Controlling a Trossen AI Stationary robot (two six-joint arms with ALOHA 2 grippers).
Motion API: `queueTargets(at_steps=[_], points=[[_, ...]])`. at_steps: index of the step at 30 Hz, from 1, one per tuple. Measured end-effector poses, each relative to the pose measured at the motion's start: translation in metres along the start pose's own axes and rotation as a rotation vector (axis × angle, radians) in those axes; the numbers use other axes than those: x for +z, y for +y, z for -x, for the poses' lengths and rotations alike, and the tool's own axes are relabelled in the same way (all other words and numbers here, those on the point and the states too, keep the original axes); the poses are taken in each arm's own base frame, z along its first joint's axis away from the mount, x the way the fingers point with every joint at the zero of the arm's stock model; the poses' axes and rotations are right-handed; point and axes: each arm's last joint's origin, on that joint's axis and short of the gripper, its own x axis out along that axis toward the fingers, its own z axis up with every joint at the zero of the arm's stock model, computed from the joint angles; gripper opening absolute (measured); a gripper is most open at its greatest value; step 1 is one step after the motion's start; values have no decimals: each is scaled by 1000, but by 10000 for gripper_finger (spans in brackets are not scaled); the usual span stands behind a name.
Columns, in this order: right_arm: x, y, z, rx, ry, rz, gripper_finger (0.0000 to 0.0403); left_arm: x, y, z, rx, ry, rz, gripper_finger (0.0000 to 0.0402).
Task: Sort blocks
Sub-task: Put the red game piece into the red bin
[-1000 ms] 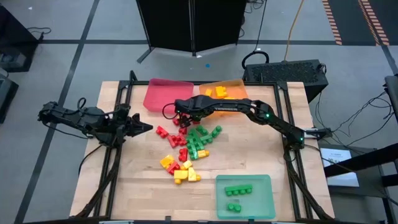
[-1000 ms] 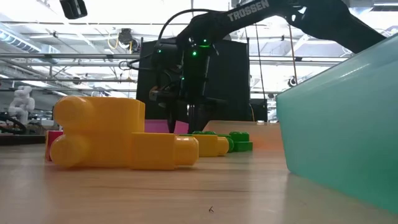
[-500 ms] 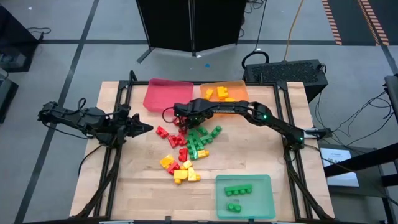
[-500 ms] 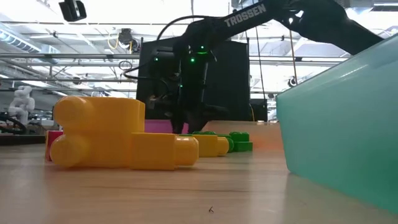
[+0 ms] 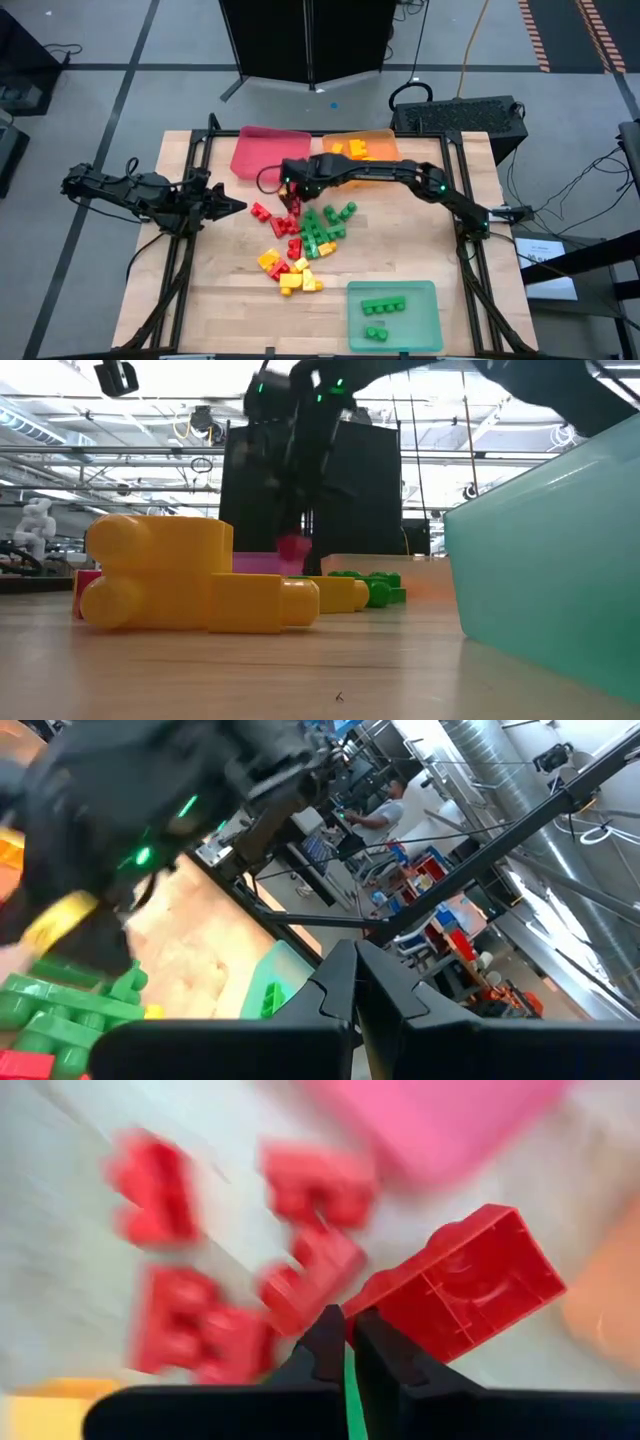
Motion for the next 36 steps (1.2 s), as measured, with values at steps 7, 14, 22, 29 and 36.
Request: queueTargets(at_steps=[7,14,22,29,36], points=[[40,-9,19,157,-186,-38,4,0,0,0,2,-1,-20,11],[74,-34,5,201,-276,-70,3,0,0,0,2,-2,-20,11],[82,-43,6,254,-250,34,60,0,0,1,0,-4,-19,11],[79,-39,6,261,-248,93,190,0,0,1,0,-4,-18,11],[50,-5,30,461,-119,297,226,-1,0,1,-4,17,-20,11]])
